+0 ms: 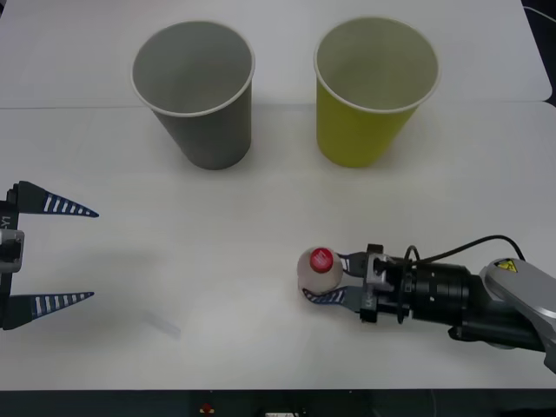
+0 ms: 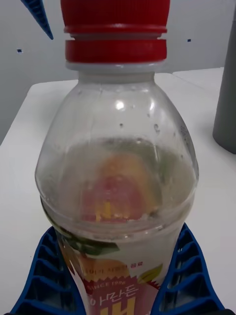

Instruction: Put the can into the green bin and the plastic bottle into the gray bin

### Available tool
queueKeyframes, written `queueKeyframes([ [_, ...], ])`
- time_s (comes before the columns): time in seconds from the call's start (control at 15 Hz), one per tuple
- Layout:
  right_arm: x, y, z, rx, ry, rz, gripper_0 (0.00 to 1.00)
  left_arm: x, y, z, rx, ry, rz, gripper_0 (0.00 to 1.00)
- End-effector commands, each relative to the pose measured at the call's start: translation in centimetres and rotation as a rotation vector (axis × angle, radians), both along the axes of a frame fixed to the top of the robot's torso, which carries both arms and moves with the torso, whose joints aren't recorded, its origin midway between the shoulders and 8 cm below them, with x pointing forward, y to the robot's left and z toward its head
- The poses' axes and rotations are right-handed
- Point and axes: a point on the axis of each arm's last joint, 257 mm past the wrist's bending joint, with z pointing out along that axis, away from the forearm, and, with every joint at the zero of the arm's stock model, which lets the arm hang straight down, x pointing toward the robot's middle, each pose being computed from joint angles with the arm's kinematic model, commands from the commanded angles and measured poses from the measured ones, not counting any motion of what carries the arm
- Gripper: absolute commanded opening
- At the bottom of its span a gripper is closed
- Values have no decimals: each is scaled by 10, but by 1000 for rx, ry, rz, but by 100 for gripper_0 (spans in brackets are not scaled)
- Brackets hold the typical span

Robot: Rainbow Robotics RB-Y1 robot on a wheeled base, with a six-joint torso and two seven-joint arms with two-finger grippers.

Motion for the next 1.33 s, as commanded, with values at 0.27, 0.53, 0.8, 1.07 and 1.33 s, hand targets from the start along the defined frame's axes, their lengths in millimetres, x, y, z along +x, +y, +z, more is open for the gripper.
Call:
queueKeyframes([
  [0.27,8,-26,31,-44,106,-28,0,0,0,0,0,0,0,100],
  [0.53,15,-34,52,-93,171,-88,0,0,0,0,0,0,0,100],
  [0.8,16,-37,77,-144,253,-162,0,0,0,0,0,0,0,100],
  [1.07,14,-44,99,-211,335,-243,0,0,0,0,0,0,0,100],
  [1.33,9,-35,142,-209,405,-305,0,0,0,0,0,0,0,100],
])
